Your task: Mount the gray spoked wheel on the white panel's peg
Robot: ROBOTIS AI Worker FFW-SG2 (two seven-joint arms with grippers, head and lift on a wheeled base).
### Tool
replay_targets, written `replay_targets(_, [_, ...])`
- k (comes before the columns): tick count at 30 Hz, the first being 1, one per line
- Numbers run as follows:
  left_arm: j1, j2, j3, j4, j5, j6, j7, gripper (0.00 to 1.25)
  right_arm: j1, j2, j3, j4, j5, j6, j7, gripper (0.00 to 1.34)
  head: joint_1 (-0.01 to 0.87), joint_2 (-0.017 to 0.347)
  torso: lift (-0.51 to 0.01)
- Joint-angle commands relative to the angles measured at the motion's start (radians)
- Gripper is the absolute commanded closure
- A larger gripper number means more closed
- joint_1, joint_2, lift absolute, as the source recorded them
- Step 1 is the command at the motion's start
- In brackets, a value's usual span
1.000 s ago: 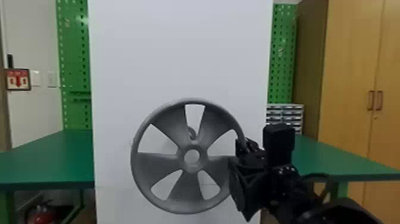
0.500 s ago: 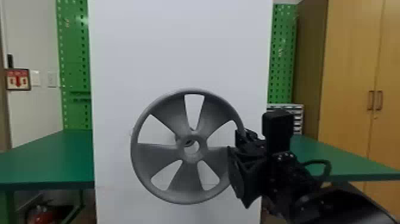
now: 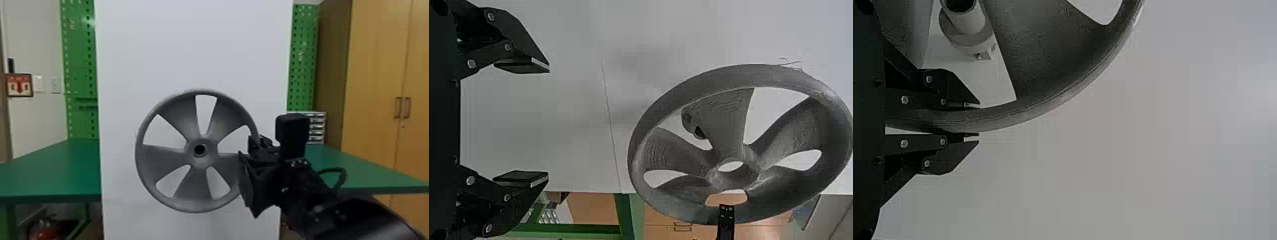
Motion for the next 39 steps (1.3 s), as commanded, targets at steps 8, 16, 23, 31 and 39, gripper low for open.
replay_targets(8, [-0.004, 0.003, -0.003, 0.001, 0.002, 0.0, 0.0, 0.48, 0.001, 0.001, 0.018, 0.0, -0.018, 0.0, -0.046, 1.21, 0.123, -0.008, -0.4])
replay_targets(16, [-0.004, 0.003, -0.005, 0.001, 0.004, 0.0, 0.001, 0.48, -0.001, 0.0, 0.018, 0.0, -0.011, 0.0, -0.05, 1.21, 0.123, -0.008, -0.4])
replay_targets(23, [-0.005, 0.005, -0.006, 0.003, 0.004, 0.0, 0.001, 0.48, -0.007, 0.001, 0.016, 0.011, 0.001, -0.006, -0.057, 1.21, 0.123, -0.008, -0.4])
replay_targets(31, [-0.01, 0.005, -0.011, 0.005, 0.004, 0.0, 0.001, 0.48, -0.026, 0.007, 0.012, 0.051, -0.004, -0.024, -0.058, 1.21, 0.123, -0.008, -0.4])
replay_targets(39, [-0.012, 0.006, -0.014, 0.006, 0.004, 0.0, 0.001, 0.48, -0.044, 0.018, 0.019, 0.094, -0.013, -0.041, -0.067, 1.21, 0.123, -0.008, -0.4])
